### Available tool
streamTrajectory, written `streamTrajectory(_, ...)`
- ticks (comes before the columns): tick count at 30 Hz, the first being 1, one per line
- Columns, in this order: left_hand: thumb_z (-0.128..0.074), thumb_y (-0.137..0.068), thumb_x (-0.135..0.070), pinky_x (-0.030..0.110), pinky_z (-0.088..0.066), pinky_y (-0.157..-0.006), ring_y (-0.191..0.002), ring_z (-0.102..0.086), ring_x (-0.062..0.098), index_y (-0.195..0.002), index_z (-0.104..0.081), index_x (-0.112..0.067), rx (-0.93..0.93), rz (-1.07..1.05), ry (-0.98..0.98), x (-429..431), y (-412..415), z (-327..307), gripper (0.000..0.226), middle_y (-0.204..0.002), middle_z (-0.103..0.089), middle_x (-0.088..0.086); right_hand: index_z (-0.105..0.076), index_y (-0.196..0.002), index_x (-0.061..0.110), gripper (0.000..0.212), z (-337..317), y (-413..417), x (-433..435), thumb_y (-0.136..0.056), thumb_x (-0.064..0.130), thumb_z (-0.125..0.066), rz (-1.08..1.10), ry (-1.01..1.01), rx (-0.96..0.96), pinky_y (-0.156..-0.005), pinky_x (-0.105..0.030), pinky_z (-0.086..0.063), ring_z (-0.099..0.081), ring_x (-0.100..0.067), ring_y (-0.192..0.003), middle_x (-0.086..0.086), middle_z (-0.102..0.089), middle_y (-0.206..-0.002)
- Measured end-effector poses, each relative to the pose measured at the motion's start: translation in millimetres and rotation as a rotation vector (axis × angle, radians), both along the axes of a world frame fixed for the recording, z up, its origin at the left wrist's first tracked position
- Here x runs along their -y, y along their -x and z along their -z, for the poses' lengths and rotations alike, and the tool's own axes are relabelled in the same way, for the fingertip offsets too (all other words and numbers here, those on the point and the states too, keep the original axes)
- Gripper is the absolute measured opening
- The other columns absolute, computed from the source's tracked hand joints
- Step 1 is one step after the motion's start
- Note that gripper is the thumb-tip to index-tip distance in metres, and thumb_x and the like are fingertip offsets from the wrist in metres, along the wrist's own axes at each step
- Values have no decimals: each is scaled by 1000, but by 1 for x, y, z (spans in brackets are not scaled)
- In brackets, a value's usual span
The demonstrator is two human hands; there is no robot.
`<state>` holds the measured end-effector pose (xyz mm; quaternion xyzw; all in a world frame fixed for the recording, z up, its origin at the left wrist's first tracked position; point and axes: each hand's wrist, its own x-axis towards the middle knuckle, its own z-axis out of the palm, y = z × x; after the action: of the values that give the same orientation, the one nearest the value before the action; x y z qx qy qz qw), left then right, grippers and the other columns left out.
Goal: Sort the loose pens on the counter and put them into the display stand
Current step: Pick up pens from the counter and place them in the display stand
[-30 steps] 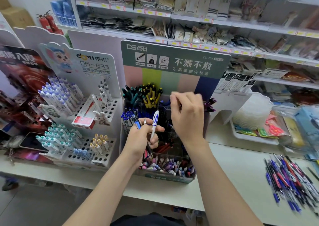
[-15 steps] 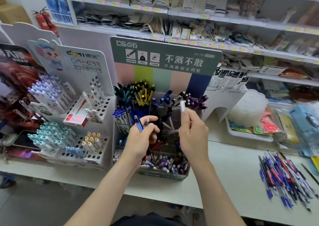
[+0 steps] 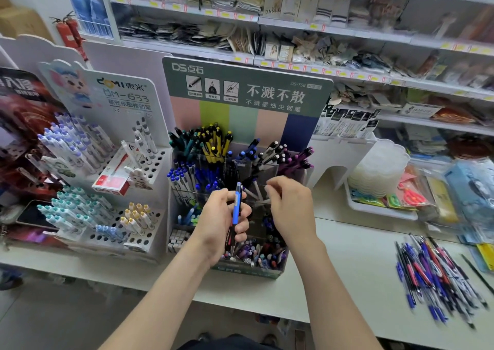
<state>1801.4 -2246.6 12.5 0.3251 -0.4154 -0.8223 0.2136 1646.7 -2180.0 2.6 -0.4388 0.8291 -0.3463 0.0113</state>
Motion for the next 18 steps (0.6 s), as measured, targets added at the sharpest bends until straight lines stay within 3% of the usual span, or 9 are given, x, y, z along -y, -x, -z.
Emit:
streamTrajectory(2,-38,-107,-24,30,-29,-50,-56,-35,16,-114,-48,-9,80,-20,79,-2,4,0,19,-75,-50,3,-80,-110,20,16,6,-1,2,-103,23,-66,-34,-59,-120,-80,-42,-52,-60,-26,-91,-1,-74,-98)
streamTrajectory(4,-39,-108,-15,31,-32,-51,-57,-41,16,-124,-51,-7,159,-34,188,-5,8,0,22,-78,-56,5,-79,-109,22,17,4,-8,-2,-104,24,-64,-33,71,-129,-80,-39,-49,-56,-22,-91,2,-71,-99)
streamTrajectory(7,-46,-110,-16,31,-36,-52,-61,-47,16,-121,-57,-10,180,-23,315,-9,12,-4,17,-79,-59,6,-81,-104,25,14,-11,-23,-10,-101,31,-69,-74,242,188,-81,-25,-51,-66,-7,-90,16,-74,-93)
streamTrajectory(10,-46,-111,-16,31,-39,-55,-66,-49,20,-114,-60,-13,165,16,385,-11,16,-7,14,-74,-56,8,-81,-101,28,8,-16,-25,-16,-97,30,-74,-45,253,505,-78,-33,-60,-73,-8,-80,13,-77,-82)
streamTrajectory(12,-47,-111,-15,37,-48,-64,-73,-56,23,-116,-61,-14,148,34,402,-12,21,-8,16,-81,-64,9,-77,-102,27,10,-18,-21,-18,-103,27,-67,-13,358,629,-77,-40,-61,-74,-16,-78,4,-76,-81)
streamTrajectory(15,-50,-109,-13,47,-62,-92,-88,-68,22,-120,-66,-18,154,-27,410,-11,29,-4,20,-108,-70,18,-64,-115,19,16,-21,-12,-24,-113,23,-49,116,626,685,-74,-30,-57,-72,-20,-78,-7,-75,-84)
streamTrajectory(18,-51,-109,-11,51,-61,-97,-93,-73,23,-122,-66,-19,147,-143,402,-9,36,-1,21,-103,-73,13,-58,-123,23,22,-19,1,-31,-116,28,-38,278,729,576,-74,-38,-56,-69,-22,-76,-5,-73,-78)
